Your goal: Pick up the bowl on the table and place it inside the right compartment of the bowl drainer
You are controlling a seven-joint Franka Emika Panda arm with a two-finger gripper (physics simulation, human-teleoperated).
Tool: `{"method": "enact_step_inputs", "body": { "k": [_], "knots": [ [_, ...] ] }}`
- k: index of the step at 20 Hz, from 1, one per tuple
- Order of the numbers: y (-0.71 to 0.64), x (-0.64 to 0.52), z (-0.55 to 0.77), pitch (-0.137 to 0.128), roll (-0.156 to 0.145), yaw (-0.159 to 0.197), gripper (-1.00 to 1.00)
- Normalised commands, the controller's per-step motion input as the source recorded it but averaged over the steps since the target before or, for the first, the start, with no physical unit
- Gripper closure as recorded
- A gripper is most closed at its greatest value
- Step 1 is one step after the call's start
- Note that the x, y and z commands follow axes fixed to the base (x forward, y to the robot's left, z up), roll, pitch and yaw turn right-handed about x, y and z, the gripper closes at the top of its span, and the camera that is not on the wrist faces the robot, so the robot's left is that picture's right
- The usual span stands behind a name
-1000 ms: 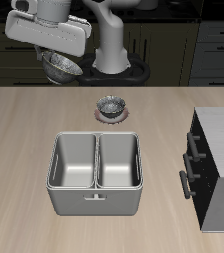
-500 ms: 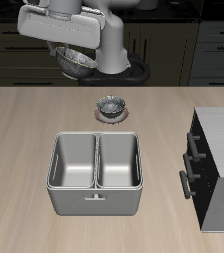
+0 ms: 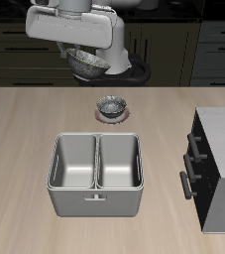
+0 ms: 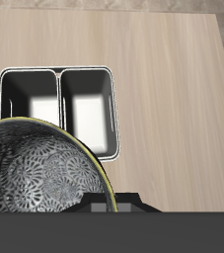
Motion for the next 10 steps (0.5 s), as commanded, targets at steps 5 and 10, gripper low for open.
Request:
{"method": "enact_step_inputs", "body": {
  "k": [5, 10],
  "knots": [
    [0.16, 0.22, -0.01, 0.006, 0.006, 0.011, 1.0],
    [0.19, 0.22, -0.05, 0.016, 0.006, 0.004, 1.0]
  ]
}}
